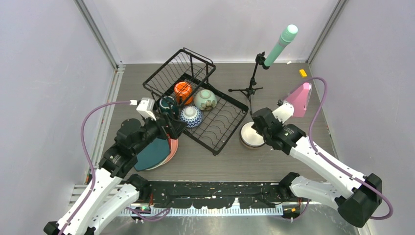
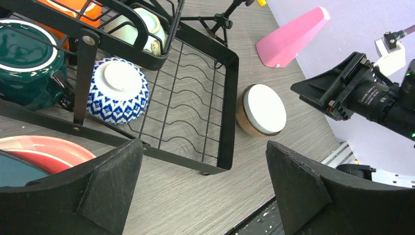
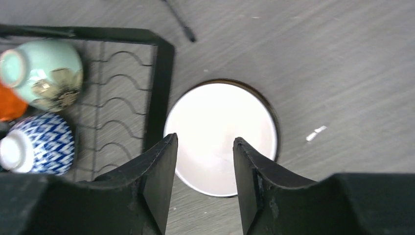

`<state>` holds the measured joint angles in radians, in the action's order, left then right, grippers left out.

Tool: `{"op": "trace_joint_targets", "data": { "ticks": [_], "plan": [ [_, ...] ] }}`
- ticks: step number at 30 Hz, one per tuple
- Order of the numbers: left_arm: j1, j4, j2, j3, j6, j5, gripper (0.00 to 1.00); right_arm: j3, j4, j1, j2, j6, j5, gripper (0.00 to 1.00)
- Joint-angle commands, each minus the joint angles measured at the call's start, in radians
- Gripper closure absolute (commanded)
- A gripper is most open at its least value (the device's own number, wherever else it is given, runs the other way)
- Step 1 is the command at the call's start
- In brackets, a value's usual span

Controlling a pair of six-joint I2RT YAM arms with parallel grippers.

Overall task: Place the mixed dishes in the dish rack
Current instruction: Pick up the bowl from the center of the board.

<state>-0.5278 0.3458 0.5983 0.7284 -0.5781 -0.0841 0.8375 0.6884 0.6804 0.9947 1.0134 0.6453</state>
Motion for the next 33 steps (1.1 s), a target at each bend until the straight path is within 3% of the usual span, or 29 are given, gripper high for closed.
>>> {"op": "trace_joint_targets", "data": {
  "ticks": [1, 16, 33],
  "plan": [
    [0.005, -0.060, 0.005, -0.001, -0.007, -0.020, 0.00, 0.023, 0.211, -0.002, 0.028, 0.242, 0.154, 0.50],
    [0.005, -0.057, -0.004, -0.014, -0.008, -0.016, 0.02, 0.063, 0.248, -0.004, 0.177, 0.266, 0.111, 0.57],
    [0.005, -0.070, 0.015, -0.019, -0.017, -0.033, 0.02, 0.004, 0.217, -0.010, 0.158, 0.280, 0.087, 0.60]
  ]
}}
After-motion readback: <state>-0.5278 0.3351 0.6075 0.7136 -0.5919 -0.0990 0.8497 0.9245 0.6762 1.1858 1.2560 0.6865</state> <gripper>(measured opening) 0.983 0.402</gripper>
